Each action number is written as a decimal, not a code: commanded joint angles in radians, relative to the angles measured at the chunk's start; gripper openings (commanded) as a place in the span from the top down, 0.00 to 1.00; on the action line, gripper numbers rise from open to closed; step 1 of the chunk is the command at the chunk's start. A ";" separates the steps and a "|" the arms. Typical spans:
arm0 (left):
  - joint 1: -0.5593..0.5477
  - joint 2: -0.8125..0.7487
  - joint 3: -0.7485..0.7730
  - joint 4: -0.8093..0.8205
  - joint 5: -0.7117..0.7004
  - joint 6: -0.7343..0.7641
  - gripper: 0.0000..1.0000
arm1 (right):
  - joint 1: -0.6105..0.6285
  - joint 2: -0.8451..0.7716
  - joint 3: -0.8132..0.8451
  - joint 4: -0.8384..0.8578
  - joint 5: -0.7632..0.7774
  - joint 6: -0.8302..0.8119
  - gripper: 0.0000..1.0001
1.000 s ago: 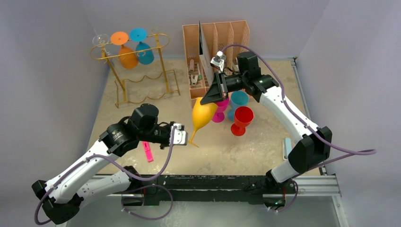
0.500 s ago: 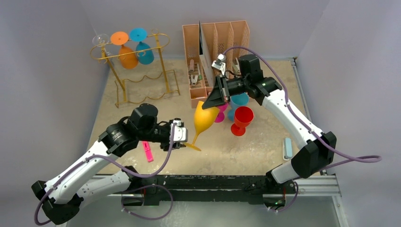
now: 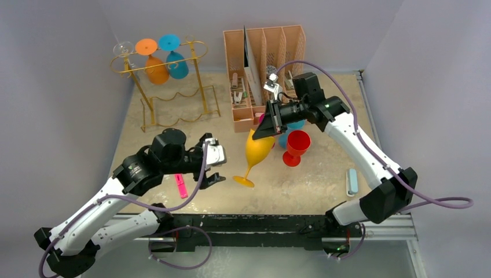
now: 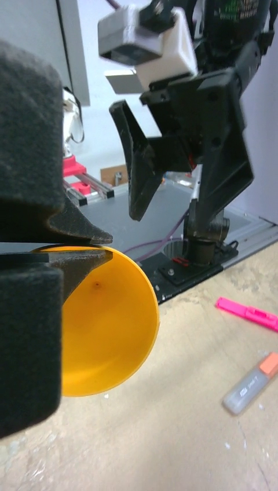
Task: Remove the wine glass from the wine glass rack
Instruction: Place the wine glass at the center of the board.
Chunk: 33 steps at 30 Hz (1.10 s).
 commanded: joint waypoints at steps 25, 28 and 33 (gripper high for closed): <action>0.324 0.139 0.062 0.088 -0.433 -0.624 0.04 | 0.294 -0.309 -0.289 0.158 0.909 -0.522 1.00; 0.327 0.158 0.086 0.058 -0.433 -0.645 0.04 | 0.355 -0.306 -0.330 0.198 0.998 -0.565 1.00; 0.328 0.159 0.123 0.018 -0.446 -0.675 0.04 | 0.368 -0.292 -0.378 0.239 1.065 -0.556 1.00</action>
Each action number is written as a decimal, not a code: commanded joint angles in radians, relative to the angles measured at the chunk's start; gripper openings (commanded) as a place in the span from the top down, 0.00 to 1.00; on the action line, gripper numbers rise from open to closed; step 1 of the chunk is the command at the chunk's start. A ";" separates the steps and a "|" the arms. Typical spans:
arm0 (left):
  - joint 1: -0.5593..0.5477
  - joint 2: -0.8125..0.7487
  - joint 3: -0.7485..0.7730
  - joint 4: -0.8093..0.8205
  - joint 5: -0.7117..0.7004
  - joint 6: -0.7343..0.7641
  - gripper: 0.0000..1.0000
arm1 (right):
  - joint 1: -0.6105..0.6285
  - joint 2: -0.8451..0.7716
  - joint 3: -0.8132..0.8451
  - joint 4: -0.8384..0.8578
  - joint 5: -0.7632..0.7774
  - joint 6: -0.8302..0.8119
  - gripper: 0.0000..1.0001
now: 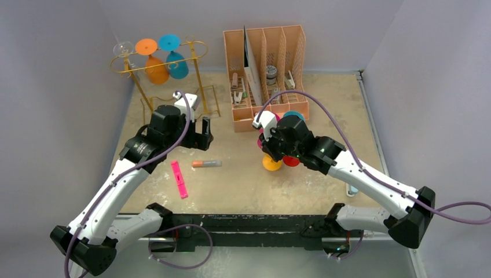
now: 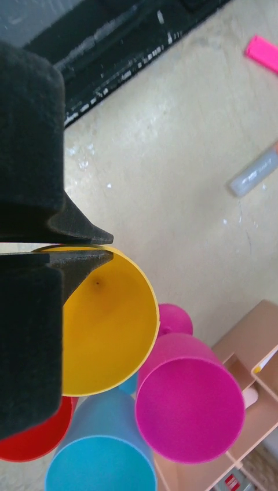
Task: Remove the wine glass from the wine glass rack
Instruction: Place the wine glass at the center of the board.
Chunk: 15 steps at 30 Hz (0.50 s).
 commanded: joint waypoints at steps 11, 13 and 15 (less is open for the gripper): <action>0.007 -0.096 0.040 -0.001 0.007 0.006 0.04 | 0.002 0.018 -0.160 0.279 0.159 0.103 1.00; 0.007 -0.093 0.046 -0.013 0.029 0.014 0.04 | 0.001 0.024 -0.176 0.307 0.161 0.121 1.00; 0.006 -0.088 0.051 -0.025 0.038 0.022 0.04 | 0.002 0.030 -0.186 0.310 0.157 0.139 1.00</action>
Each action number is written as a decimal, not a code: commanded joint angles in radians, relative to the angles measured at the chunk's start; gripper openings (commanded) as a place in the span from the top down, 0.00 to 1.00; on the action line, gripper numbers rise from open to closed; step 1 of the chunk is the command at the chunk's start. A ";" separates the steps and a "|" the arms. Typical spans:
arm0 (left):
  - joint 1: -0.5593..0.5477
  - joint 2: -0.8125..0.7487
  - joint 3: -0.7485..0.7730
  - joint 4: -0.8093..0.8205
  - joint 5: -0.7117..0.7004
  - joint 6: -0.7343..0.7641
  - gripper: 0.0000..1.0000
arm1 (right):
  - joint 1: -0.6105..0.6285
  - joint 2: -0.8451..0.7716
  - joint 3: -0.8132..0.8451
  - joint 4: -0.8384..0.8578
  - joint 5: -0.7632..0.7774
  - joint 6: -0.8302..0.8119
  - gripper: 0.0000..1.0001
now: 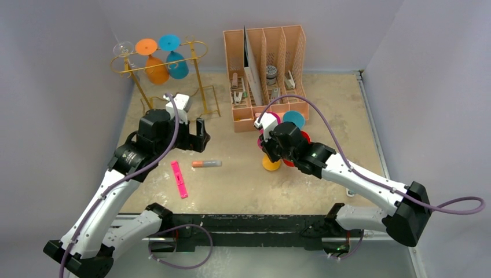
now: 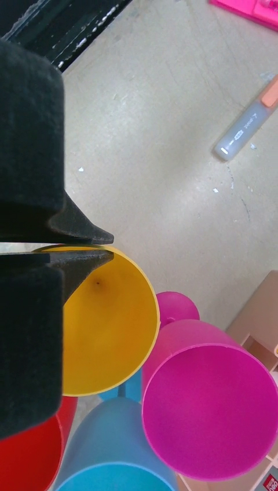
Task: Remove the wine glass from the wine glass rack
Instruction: Place the wine glass at the center of the board.
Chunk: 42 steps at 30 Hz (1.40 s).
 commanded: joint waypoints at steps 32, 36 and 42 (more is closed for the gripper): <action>0.006 0.001 0.035 -0.038 0.009 0.038 0.05 | 0.000 0.040 -0.041 0.134 0.153 0.171 0.99; 0.006 0.000 0.037 -0.039 0.008 0.038 0.05 | 0.000 0.062 -0.024 0.136 0.125 0.169 0.97; 0.006 -0.029 0.051 -0.051 -0.087 0.017 0.05 | 0.000 0.087 -0.002 0.099 0.137 0.170 0.95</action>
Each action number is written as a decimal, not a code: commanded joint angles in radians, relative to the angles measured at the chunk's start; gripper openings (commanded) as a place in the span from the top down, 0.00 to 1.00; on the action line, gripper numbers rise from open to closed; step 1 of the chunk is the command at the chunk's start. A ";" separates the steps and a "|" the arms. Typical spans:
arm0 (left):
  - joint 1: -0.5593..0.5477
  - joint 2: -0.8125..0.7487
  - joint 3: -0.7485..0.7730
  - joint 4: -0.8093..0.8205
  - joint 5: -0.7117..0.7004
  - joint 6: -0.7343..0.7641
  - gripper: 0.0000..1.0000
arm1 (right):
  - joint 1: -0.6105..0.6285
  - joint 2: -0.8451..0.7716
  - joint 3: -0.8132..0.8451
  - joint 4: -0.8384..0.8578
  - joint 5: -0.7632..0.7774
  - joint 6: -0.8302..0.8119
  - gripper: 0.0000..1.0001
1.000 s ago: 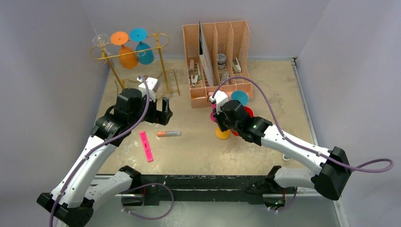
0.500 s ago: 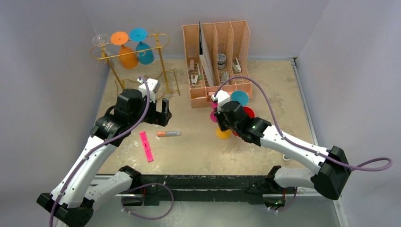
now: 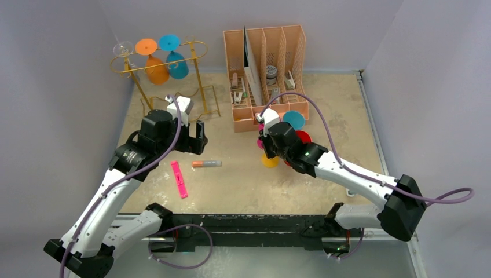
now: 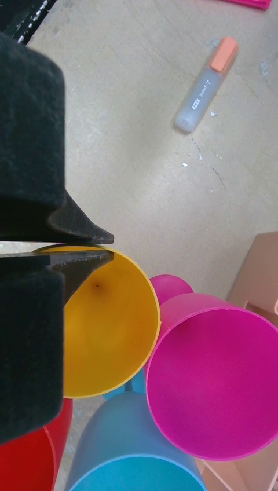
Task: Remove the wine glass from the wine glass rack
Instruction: Place the wine glass at the center of the board, then adjust the wine rack at the center of the board.
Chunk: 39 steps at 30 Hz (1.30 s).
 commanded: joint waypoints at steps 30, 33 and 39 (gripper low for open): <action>0.186 0.402 0.813 -0.218 -0.033 0.008 0.00 | 0.001 -0.107 0.284 -0.317 -0.159 0.069 0.62; 0.351 0.440 0.872 -0.233 0.099 0.001 0.00 | 0.001 -0.119 0.282 -0.308 -0.158 0.078 0.60; 0.654 0.466 0.958 -0.212 0.171 -0.053 0.00 | 0.001 -0.132 0.281 -0.313 -0.155 0.112 0.52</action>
